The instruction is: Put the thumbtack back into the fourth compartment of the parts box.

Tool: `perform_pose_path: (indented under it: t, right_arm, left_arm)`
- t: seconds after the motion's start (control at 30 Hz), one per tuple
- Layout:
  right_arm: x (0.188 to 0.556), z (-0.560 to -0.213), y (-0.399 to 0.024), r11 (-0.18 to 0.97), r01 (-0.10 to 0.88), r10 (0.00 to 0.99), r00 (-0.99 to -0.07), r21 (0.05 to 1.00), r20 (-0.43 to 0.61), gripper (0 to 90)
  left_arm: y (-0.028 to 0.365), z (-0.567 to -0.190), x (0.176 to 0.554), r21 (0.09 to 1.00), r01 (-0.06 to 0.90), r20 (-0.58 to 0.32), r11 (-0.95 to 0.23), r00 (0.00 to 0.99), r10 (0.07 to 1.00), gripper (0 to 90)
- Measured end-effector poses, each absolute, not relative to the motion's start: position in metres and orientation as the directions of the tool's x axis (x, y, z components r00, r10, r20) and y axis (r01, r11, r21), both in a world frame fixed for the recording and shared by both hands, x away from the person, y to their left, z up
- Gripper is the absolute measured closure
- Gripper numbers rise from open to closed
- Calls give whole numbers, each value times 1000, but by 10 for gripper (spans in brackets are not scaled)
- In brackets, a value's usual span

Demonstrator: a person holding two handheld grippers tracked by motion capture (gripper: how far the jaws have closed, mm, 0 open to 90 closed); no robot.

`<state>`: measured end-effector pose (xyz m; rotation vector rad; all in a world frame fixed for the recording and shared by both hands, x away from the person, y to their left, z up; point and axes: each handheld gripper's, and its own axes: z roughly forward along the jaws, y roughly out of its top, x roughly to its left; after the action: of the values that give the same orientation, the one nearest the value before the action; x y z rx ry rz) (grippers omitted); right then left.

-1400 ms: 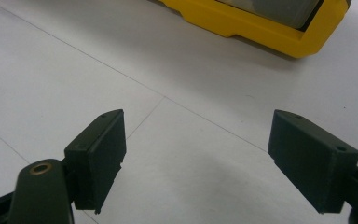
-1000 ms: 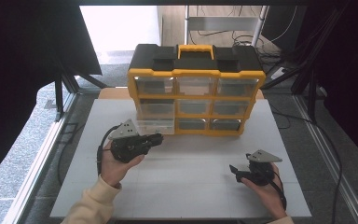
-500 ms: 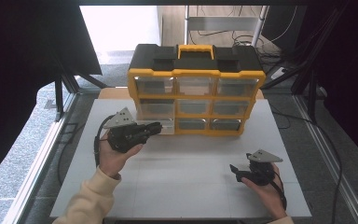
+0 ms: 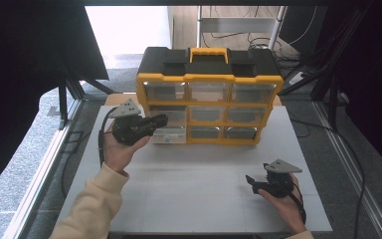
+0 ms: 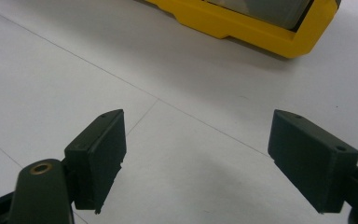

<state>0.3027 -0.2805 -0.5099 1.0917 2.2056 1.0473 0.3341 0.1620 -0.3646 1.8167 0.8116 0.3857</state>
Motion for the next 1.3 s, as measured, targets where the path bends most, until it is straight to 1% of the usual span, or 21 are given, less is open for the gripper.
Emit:
perform_pose_path:
  t: [0.17, 0.37, 0.43, 0.47, 0.53, 0.63, 0.7, 0.77, 0.83, 0.93, 1.0, 1.13, 1.3]
  right_arm:
    - [302, -510, -280, 395, 462, 813, -578, 794, -67, 196]
    - [302, -511, -281, 393, 464, 811, -581, 794, -62, 196]
    - [302, -511, -282, 392, 467, 813, -580, 792, -60, 196]
    - [301, -511, -282, 390, 468, 812, -580, 793, -57, 196]
    - [301, -511, -283, 383, 472, 817, -574, 794, -53, 196]
    - [300, -511, -284, 376, 469, 816, -576, 799, -46, 196]
    - [300, -511, -285, 375, 469, 816, -576, 800, -45, 196]
    - [299, -511, -285, 370, 470, 814, -580, 801, -37, 196]
    - [298, -511, -286, 369, 470, 815, -579, 802, -35, 196]
    - [297, -511, -288, 367, 470, 813, -581, 803, -32, 197]
    - [296, -510, -289, 366, 468, 815, -578, 804, -35, 196]
    - [295, -508, -290, 360, 466, 819, -572, 808, -35, 196]
    - [294, -507, -287, 365, 463, 820, -571, 807, -43, 196]
  left_arm:
    - [161, -369, 347, 903, 372, -120, -216, 698, 706, 831]
    - [160, -373, 355, 895, 382, -106, -231, 684, 722, 827]
    - [161, -375, 357, 896, 384, -109, -224, 679, 726, 802]
    - [162, -375, 357, 898, 380, -110, -222, 682, 723, 746]
    - [162, -374, 355, 903, 365, -93, -229, 684, 723, 571]
    - [162, -371, 349, 911, 347, -88, -222, 691, 717, 418]
    - [162, -369, 346, 911, 348, -89, -224, 693, 715, 358]
    - [163, -369, 345, 909, 359, -108, -212, 693, 712, 314]
    - [164, -369, 342, 910, 366, -131, -194, 700, 702, 299]
    - [168, -370, 333, 915, 360, -138, -182, 704, 697, 290]
    - [171, -372, 323, 918, 356, -143, -175, 708, 691, 283]
    - [179, -378, 297, 921, 340, -123, -190, 717, 686, 274]
    - [191, -397, 270, 916, 358, -139, -180, 705, 695, 263]
